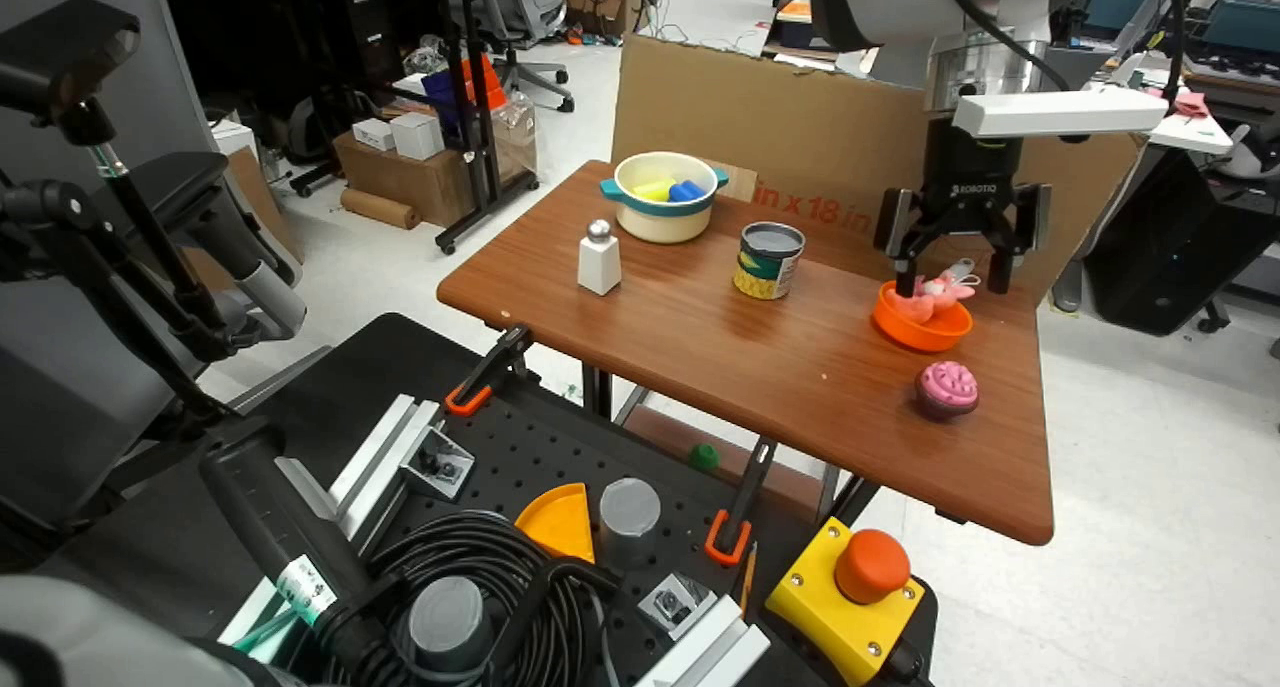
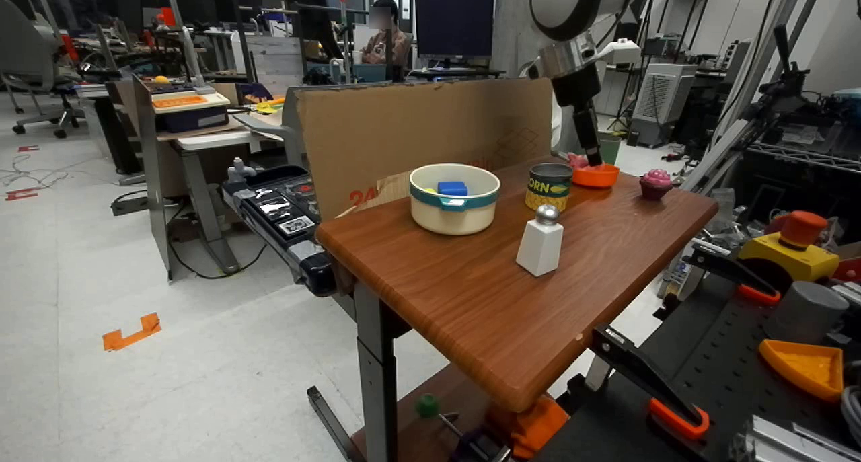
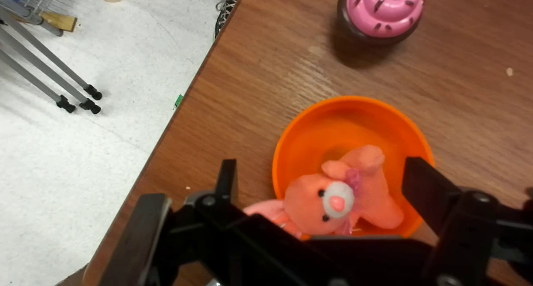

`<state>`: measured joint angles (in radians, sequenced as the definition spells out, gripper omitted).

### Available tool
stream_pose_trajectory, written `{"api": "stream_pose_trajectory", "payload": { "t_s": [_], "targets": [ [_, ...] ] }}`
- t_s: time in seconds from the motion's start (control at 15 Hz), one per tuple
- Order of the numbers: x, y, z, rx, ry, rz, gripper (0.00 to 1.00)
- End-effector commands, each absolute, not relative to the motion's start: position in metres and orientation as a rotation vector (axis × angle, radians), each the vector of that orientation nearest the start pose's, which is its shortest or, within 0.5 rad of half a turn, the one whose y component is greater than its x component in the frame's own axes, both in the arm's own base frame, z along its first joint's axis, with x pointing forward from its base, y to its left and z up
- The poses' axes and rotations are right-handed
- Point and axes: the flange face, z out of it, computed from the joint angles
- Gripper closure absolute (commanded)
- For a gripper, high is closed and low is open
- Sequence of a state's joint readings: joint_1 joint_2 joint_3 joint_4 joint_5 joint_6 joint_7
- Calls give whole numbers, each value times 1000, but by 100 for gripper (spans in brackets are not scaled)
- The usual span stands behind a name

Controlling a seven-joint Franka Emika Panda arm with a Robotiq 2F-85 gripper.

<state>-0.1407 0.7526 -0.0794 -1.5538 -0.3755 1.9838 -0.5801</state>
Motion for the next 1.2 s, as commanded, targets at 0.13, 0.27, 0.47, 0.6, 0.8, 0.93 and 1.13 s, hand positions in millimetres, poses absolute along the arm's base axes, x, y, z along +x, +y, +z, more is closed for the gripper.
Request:
{"api": "stream_pose_trajectory", "payload": {
  "t_s": [0.13, 0.27, 0.47, 0.6, 0.8, 0.93, 1.13],
  "targets": [
    [653, -163, 181, -3121, -984, 789, 31],
    [653, -163, 180, -3117, -986, 792, 48],
    [653, -163, 180, -3118, -987, 792, 70],
    [653, -163, 180, -3119, -988, 791, 85],
    [653, -163, 181, -3121, -988, 789, 100],
    [652, -163, 181, -3121, -988, 787, 100],
    [652, -163, 183, -3127, -986, 781, 98]
  ]
}}
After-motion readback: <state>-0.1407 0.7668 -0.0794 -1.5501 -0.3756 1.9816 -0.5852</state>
